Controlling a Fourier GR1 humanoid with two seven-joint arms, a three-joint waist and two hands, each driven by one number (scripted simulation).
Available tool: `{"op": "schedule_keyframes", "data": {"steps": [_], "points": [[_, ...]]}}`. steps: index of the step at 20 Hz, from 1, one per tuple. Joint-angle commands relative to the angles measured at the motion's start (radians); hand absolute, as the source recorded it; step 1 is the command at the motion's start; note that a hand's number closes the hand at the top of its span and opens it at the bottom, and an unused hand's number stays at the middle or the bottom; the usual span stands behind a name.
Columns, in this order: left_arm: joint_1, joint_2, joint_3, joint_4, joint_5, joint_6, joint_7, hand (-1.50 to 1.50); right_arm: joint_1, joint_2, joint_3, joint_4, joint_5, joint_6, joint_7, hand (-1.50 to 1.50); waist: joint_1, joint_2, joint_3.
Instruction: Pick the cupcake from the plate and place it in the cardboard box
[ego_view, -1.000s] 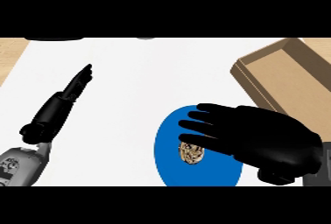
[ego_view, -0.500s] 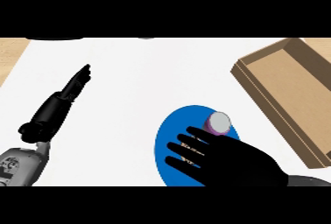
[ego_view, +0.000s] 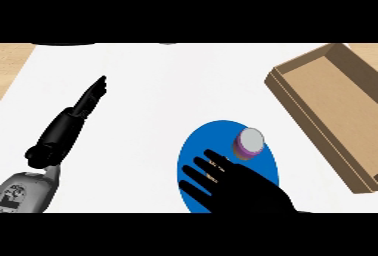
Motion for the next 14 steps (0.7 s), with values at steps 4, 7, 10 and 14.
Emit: {"op": "schedule_keyframes", "data": {"steps": [4, 7, 10, 14], "points": [[0.002, -0.05, 0.033, 0.0, -0.042, -0.016, 0.009, 0.0, 0.06, -0.054, 0.001, 0.084, 0.154, -0.129, -0.17, -1.5, -0.001, 0.001, 0.0], [0.02, -0.043, 0.051, -0.033, -0.038, -0.053, 0.023, 0.0, 0.045, 0.023, 0.036, 0.18, 0.223, -0.136, -0.143, -1.5, 0.002, 0.001, 0.0], [-0.023, -0.035, 0.092, 0.043, -0.045, -0.093, -0.02, 0.0, 0.018, 0.054, 0.009, 0.2, 0.247, -0.096, -0.148, -1.5, -0.002, 0.002, 0.0], [0.004, -0.11, 0.039, -0.078, -0.11, -0.041, 0.095, 0.0, 0.024, 0.106, 0.004, 0.229, 0.306, -0.093, -0.159, -1.5, 0.0, 0.0, 0.0]]}}
